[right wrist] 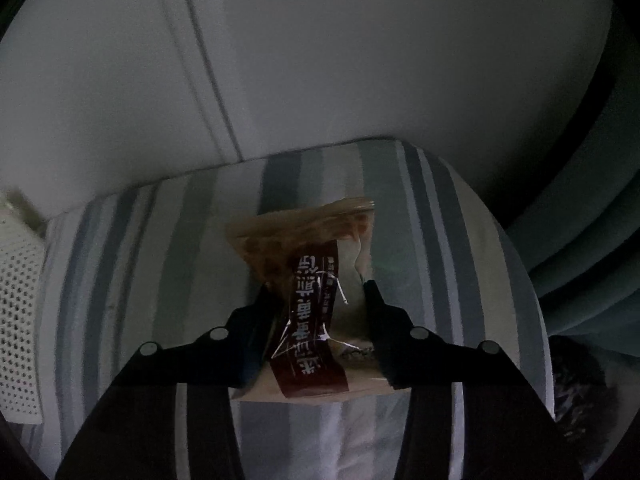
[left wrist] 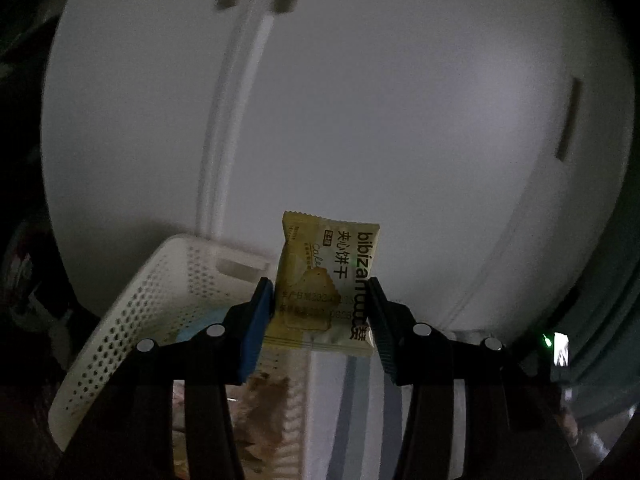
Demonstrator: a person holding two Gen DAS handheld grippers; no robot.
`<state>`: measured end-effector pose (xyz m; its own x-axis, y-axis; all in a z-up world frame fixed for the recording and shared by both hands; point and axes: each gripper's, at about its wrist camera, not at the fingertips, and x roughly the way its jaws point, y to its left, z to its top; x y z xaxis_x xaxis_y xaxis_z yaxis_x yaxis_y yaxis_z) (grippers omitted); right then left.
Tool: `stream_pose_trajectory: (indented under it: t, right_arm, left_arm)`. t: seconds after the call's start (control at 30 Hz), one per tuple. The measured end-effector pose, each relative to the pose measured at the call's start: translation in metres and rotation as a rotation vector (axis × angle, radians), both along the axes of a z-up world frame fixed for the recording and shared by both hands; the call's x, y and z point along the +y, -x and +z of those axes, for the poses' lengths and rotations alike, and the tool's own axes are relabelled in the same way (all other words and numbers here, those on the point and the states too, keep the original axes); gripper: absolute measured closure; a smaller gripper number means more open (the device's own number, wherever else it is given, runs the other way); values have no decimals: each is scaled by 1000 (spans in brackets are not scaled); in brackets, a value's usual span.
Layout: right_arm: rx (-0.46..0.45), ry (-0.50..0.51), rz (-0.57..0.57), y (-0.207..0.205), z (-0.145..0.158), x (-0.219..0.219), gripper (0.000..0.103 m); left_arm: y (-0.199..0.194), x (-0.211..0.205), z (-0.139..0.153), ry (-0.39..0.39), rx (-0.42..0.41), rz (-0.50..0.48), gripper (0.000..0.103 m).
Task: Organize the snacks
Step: 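Drop the bibizan pack into the basket with the left gripper while the right carries the pastry there, then release the pastry into the basket with the right gripper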
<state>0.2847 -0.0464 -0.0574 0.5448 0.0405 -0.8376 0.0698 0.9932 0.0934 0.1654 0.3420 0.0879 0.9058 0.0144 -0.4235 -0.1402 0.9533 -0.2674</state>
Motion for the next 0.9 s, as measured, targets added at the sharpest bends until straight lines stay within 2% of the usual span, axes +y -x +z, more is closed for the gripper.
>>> stream_pose_trajectory:
  t: [0.17,0.3,0.37,0.4,0.57,0.73,0.9]
  right_arm:
    - [-52,-33,61,26,24,24,58]
    - [-97,-49,125,34,46,50,58]
    - [-122,-64,170,40,59,69,58]
    - [-131,-70,187,43,64,75,58]
    - [-175,-114,294,60,91,119,58]
    - [-199,-207,412,66,115,174,58]
    - [-186,-276,489,63,122,226,58]
  left_arm:
    - [5,26,1,-32,13,114,55]
    - [5,46,-4,1,44,171,52]
    - [4,50,-6,-1,67,176,25]
    - [3,51,-7,-2,73,182,3]
    - [15,61,0,29,40,239,3]
    - [39,76,11,61,-16,308,3]
    - [60,89,28,49,-85,390,3]
